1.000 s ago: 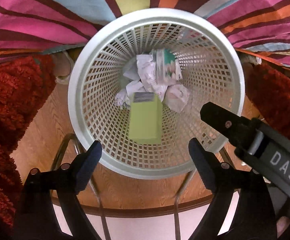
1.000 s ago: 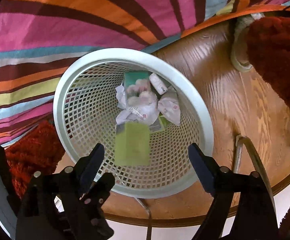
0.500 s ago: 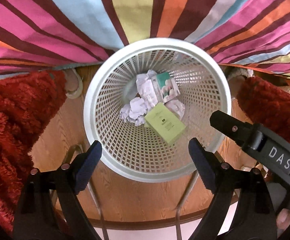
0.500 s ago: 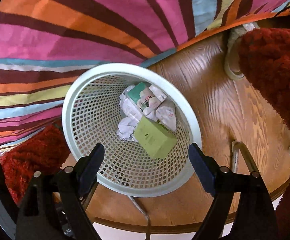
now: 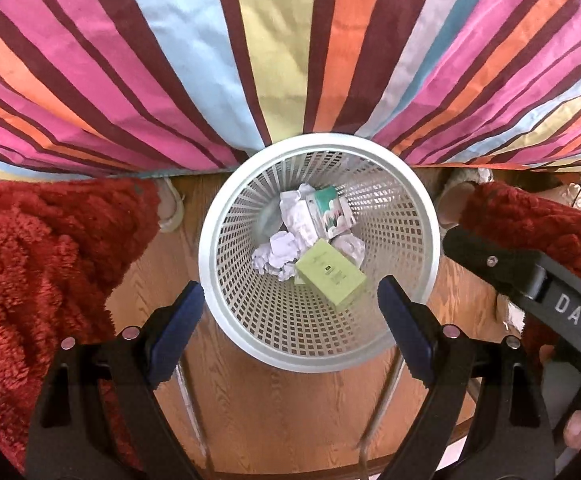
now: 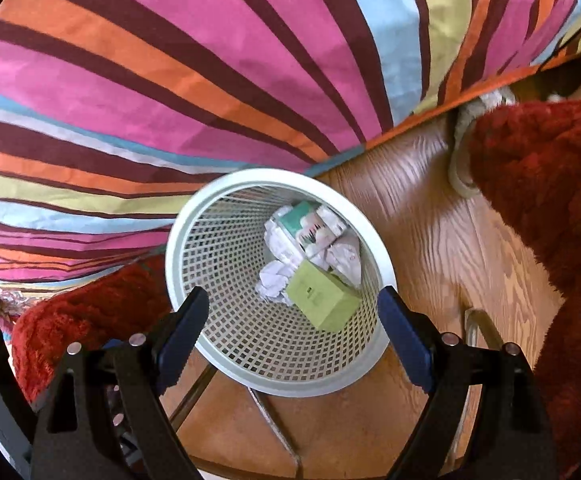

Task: Collect trash
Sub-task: 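Move both tools back toward the paper ball and white box on the bed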

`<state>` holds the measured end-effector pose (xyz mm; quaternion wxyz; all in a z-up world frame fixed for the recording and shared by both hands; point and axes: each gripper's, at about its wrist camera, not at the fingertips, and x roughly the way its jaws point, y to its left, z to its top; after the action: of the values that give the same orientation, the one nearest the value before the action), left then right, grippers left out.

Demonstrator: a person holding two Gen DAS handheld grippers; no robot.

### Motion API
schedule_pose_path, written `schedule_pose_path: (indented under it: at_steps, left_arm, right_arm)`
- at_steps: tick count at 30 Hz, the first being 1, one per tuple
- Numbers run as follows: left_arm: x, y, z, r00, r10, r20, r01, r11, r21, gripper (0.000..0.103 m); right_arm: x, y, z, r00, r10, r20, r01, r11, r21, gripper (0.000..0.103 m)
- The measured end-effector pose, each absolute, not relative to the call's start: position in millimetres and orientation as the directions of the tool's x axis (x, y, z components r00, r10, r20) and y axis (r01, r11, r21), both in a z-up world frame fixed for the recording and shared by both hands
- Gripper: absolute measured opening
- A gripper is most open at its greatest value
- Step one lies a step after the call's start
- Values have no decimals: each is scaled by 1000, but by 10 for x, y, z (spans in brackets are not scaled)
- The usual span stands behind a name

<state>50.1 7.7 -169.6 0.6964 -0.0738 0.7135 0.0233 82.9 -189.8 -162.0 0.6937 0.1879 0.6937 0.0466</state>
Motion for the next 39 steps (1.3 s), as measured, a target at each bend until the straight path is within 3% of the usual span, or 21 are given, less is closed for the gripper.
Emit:
schedule_pose_path:
  at_steps: [5, 10, 20, 26, 39]
  left_arm:
    - [466, 71, -1487, 54, -68, -996, -124, 989, -74, 86]
    - [379, 48, -1149, 184, -33, -982, -96, 994, -51, 86]
    - [315, 118, -447, 505, -15, -863, -103, 992, -77, 86]
    - [375, 193, -144, 601, -30, -799, -102, 988, -114, 92]
    - [789, 331, 225, 667, -49, -743, -65, 990, -123, 92]
  right_arm:
    - [796, -1905, -1355, 131, 300, -945, 158, 935, 319, 89]
    - [744, -1883, -1002, 258, 272, -927, 83, 950, 302, 89]
    - [609, -1794, -181, 596, 247, -764, -115, 968, 223, 93]
    - [672, -1818, 87, 675, 241, -697, -145, 970, 194, 95]
    - [1023, -1844, 490, 751, 220, -623, -151, 975, 162, 95]
